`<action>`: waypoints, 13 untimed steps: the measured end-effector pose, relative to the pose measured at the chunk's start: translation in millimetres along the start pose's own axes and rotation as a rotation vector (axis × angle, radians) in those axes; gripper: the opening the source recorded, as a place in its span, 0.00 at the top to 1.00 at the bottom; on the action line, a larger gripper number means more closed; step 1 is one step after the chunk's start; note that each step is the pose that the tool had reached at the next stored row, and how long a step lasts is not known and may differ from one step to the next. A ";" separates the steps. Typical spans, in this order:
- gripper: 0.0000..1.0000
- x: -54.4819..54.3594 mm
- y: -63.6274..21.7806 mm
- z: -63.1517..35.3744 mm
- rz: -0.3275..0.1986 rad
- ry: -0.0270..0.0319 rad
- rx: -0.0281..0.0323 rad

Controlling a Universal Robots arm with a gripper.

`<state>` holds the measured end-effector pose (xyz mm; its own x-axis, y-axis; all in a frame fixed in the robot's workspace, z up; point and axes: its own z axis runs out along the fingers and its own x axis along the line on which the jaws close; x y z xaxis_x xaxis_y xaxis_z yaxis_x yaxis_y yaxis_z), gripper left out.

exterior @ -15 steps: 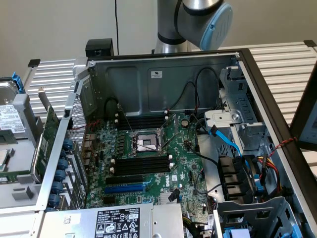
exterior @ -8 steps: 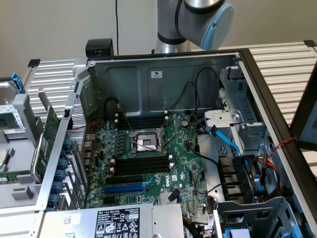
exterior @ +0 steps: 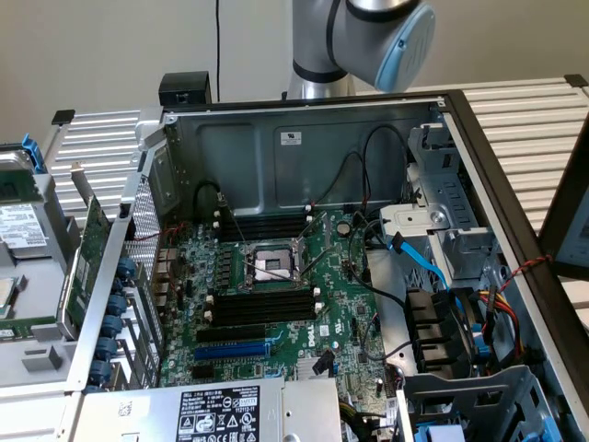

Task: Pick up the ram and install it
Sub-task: 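Pick up the ram and move it above insertion slot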

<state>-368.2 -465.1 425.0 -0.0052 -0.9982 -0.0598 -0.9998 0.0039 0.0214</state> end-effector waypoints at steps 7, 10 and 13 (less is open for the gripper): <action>0.88 -0.8 -23.4 -20.9 -0.006 -0.0014 -0.0043; 0.88 -1.0 -34.9 -24.9 -0.007 -0.0012 -0.0082; 0.88 -1.2 -47.6 -26.5 -0.007 -0.0013 -0.0137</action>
<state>-320.1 -465.7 450.5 0.0020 -0.9981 -0.0613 -0.9994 -0.0041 0.0346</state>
